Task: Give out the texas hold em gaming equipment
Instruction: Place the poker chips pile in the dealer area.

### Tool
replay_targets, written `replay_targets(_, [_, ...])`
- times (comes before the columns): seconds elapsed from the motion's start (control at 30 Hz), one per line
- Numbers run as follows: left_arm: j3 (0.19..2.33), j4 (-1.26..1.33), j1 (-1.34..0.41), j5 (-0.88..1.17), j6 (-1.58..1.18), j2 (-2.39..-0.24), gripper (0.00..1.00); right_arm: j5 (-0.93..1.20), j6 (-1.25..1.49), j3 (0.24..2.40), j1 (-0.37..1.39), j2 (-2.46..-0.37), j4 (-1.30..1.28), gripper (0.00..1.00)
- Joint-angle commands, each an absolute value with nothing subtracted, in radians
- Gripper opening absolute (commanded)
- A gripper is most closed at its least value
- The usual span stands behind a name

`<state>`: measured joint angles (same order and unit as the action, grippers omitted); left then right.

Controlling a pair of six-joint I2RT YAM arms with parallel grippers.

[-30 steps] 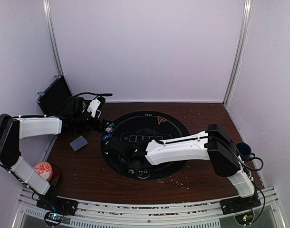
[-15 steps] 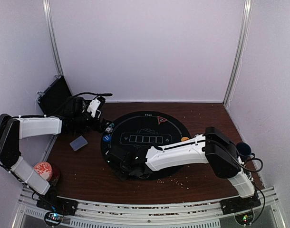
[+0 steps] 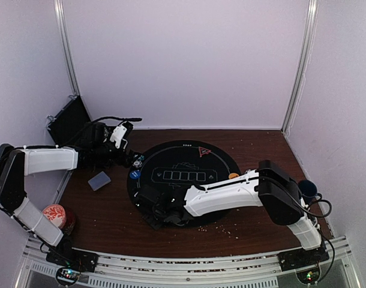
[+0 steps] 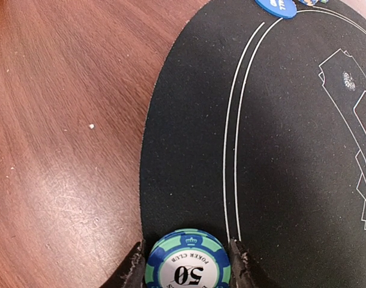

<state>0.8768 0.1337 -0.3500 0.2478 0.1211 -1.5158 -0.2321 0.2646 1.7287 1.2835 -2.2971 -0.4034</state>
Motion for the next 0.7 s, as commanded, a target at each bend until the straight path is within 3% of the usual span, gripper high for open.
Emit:
replay_targets(0.0, [0.876,0.175,-0.341,0.265,0.114,-1.518,0.98,-0.247,0.260,1.718,1.288,-2.313,-0.407,0.41])
replay_targets(0.37, [0.877,0.173,-0.341,0.265,0.114,-1.519,0.98,-0.253,0.263,1.703,1.288,-2.305,-0.414,0.44])
replay_targets(0.67, [0.877,0.173,-0.340,0.267,0.114,-1.520,0.98,-0.271,0.264,1.704,1.288,-2.290,-0.416,0.63])
